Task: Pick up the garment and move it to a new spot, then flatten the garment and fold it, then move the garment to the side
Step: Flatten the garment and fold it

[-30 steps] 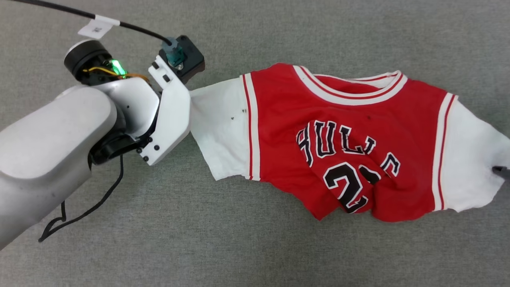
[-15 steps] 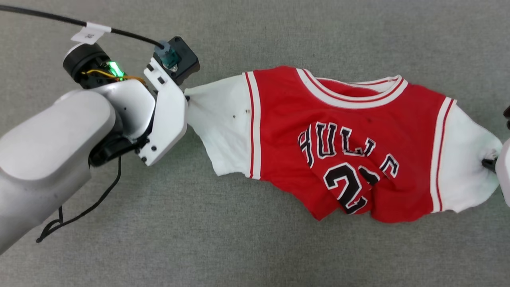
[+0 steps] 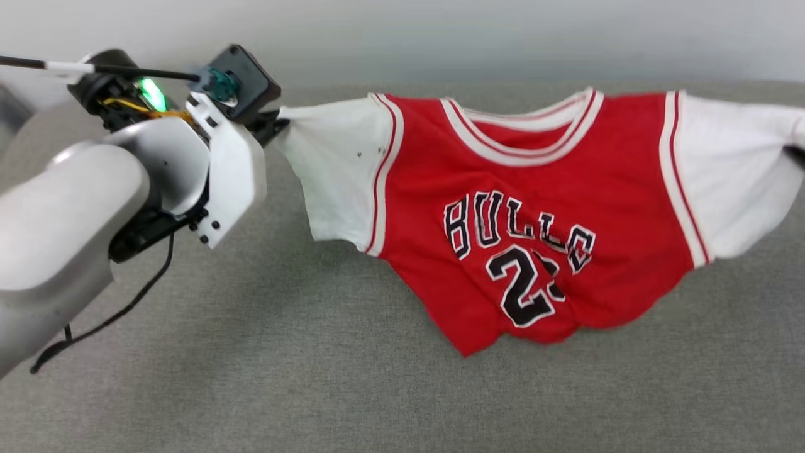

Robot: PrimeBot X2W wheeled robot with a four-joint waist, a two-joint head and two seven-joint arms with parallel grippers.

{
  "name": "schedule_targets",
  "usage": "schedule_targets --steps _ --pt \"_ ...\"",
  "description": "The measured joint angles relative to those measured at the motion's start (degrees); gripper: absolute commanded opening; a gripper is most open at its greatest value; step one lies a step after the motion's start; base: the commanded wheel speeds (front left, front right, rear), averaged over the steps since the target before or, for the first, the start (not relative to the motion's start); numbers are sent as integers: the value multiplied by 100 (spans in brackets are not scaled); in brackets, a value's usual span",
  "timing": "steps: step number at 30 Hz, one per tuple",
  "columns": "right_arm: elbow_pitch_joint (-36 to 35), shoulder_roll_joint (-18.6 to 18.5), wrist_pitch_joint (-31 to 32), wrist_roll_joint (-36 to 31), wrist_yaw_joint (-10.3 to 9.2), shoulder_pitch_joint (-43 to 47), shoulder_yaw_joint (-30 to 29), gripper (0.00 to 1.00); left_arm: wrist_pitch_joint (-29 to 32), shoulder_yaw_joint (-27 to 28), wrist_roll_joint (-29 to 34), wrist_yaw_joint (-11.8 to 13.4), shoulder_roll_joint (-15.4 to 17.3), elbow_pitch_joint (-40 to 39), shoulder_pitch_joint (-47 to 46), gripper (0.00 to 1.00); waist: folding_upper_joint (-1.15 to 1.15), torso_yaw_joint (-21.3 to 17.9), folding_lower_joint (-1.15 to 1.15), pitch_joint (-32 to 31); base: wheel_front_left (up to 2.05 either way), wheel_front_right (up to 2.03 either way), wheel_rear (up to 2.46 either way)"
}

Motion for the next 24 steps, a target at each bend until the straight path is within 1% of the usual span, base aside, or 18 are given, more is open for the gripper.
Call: schedule_targets --steps 2,5,8,10,13,16,21,24 --pt "-102 -46 -112 -18 0 -142 -83 0 -183 103 42 -3 44 -66 -76 0 0 13 0 -129 0 0 0" --pt "-214 -65 -220 -158 0 -476 -191 0 -415 282 185 65 52 -83 -351 0 0 66 0 -220 0 0 0" --pt "-280 -42 -249 -348 0 -888 -231 0 -555 394 359 103 31 33 -629 0 0 118 0 -191 0 0 0" --pt "-297 15 -243 -487 0 -1246 -218 0 -700 503 479 131 -51 174 -857 0 0 145 0 -121 0 0 0" --pt "-240 180 -223 -781 0 -1907 -162 0 -924 638 753 185 -155 432 -1294 0 0 176 0 46 0 0 0" --pt "-26 397 -221 -1084 0 -2665 -76 0 -1165 762 1045 244 -278 750 -1755 0 0 204 0 269 0 0 0" --pt "546 812 -336 -1548 0 -3956 33 0 -1573 971 1483 377 -491 1280 -2591 0 0 240 0 722 0 0 0" --pt "942 1063 -548 -1855 0 -4667 64 0 -1839 1110 1691 480 -612 1575 -3046 0 0 256 0 1007 0 0 0"
